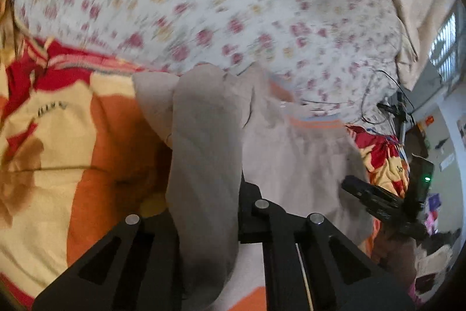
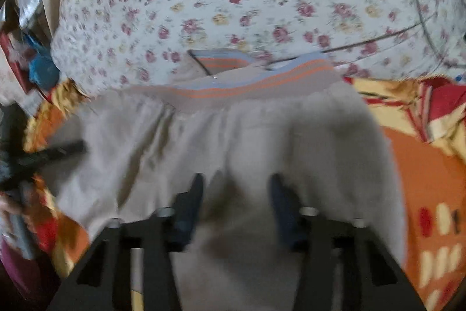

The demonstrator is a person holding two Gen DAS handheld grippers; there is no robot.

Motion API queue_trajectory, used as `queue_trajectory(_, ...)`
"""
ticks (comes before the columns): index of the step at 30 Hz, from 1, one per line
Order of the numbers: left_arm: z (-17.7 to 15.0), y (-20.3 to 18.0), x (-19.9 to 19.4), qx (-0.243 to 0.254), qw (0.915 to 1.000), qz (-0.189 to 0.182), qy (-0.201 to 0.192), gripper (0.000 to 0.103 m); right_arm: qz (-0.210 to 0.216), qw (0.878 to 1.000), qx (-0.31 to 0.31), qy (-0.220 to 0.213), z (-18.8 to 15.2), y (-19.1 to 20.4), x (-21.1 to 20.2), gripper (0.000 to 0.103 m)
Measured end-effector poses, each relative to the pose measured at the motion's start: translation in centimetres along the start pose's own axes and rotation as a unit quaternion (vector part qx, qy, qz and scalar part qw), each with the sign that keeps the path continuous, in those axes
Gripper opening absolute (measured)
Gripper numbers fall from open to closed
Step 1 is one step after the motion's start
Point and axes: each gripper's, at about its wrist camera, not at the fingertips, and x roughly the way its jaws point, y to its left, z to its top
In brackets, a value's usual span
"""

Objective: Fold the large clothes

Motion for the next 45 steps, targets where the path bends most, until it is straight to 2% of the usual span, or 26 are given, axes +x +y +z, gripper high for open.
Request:
queue_trajectory(3,0.5,-4.1,-1.5,0.035,0.9993,-0.010,-0.009,0.007,0.002,1.000,0.022,-0.008,-0.1,-1.5,-0.8,0.030)
queue_trajectory(7,1.0,-11.1,-2.2,0.080,0.9960,-0.037,-0.017,0.006,0.031,0.995,0.099,0.004,-0.2,-5.5,-1.4,0.032)
queue_trajectory(9,0.9,-15.0,-1.2,0.108,0.9930,-0.046,-0.012,0.006,0.046,0.989,0.138,0.007,-0.4,-7.8,-1.9,0.038)
queue_trajectory(10,0.7,-16.7,-0.4,0.122,0.9913,-0.049,-0.008,0.006,0.042,0.988,0.146,0.013,-0.5,-8.7,-1.8,0.049)
queue_trajectory(12,0.2,-19.7,2.0,0.132,0.9895,-0.059,0.008,0.006,0.037,0.984,0.170,0.025,-1.0,-10.5,-1.6,0.052)
queue_trajectory(14,-0.7,-21.9,5.1,0.133,0.9874,-0.077,0.037,0.006,0.068,0.973,0.218,0.028,-1.8,-12.6,-1.4,0.052)
queue_trajectory(16,-2.2,-22.7,7.7,0.128,0.9863,-0.083,0.064,0.007,0.099,0.961,0.256,0.035,-2.4,-14.2,-0.7,0.052)
queue_trajectory(18,-3.7,-22.7,10.1,0.114,0.9852,-0.080,0.099,0.009,0.113,0.953,0.278,0.037,-2.8,-14.9,-0.4,0.052)
queue_trajectory(19,-4.2,-22.7,10.1,0.113,0.9851,-0.079,0.103,0.010,0.119,0.951,0.285,0.036,-2.9,-15.1,-0.3,0.052)
queue_trajectory(20,-4.4,-22.6,9.9,0.113,0.9851,-0.081,0.102,0.016,0.121,0.950,0.285,0.037,-2.9,-15.2,-0.3,0.052)
queue_trajectory(21,-4.5,-22.5,9.2,0.117,0.9847,-0.086,0.097,0.032,0.122,0.950,0.285,0.037,-2.9,-15.2,-0.3,0.052)
queue_trajectory(22,-4.4,-22.5,8.3,0.117,0.9837,-0.096,0.097,0.043,0.122,0.950,0.286,0.037,-2.9,-15.2,-0.3,0.052)
queue_trajectory(23,-4.1,-22.4,7.0,0.111,0.9825,-0.115,0.095,0.062,0.123,0.949,0.288,0.037,-2.8,-15.2,-0.3,0.052)
queue_trajectory(24,-4.0,-22.6,6.0,0.107,0.9818,-0.130,0.087,0.070,0.125,0.947,0.292,0.036,-2.8,-15.3,-0.2,0.052)
queue_trajectory(26,-3.6,-23.0,3.3,0.118,0.9797,-0.149,0.064,0.074,0.130,0.943,0.306,0.037,-2.9,-15.3,0.3,0.054)
queue_trajectory(28,-3.4,-23.0,1.7,0.140,0.9803,-0.132,0.045,0.074,0.129,0.943,0.304,0.036,-3.0,-15.4,0.3,0.055)
queue_trajectory(30,-3.1,-22.4,0.7,0.147,0.9848,-0.090,0.019,0.074,0.127,0.945,0.298,0.034,-3.0,-15.2,0.1,0.056)
queue_trajectory(32,-2.7,-20.5,0.7,0.124,0.9915,-0.040,-0.003,0.074,0.126,0.947,0.295,0.034,-3.0,-15.1,0.0,0.056)
queue_trajectory(33,-2.6,-19.1,0.8,0.097,0.9949,-0.025,-0.010,0.074,0.127,0.946,0.296,0.034,-3.0,-15.1,0.0,0.056)
queue_trajectory(35,-2.4,-16.6,1.9,0.036,0.9992,-0.019,-0.002,0.074,0.130,0.943,0.304,0.034,-3.1,-15.3,0.0,0.056)
queue_trajectory(37,-2.4,-14.8,3.8,-0.007,0.9996,-0.008,0.028,0.074,0.135,0.939,0.314,0.034,-3.2,-15.5,0.0,0.057)
queue_trajectory(39,-1.7,-14.8,5.8,0.000,0.9993,0.007,0.037,0.074,0.141,0.935,0.324,0.031,-3.3,-15.7,0.0,0.059)
queue_trajectory(41,-0.6,-15.4,7.4,0.007,0.9986,0.037,0.038,0.074,0.144,0.934,0.325,0.031,-3.4,-15.5,0.0,0.060)
queue_trajectory(43,1.0,-16.1,9.1,0.001,0.9980,0.050,0.038,0.074,0.138,0.939,0.312,0.032,-3.2,-15.2,0.0,0.060)
queue_trajectory(45,1.8,-17.2,11.3,0.015,0.9965,0.055,0.061,0.074,0.131,0.945,0.299,0.035,-3.0,-14.9,0.1,0.061)
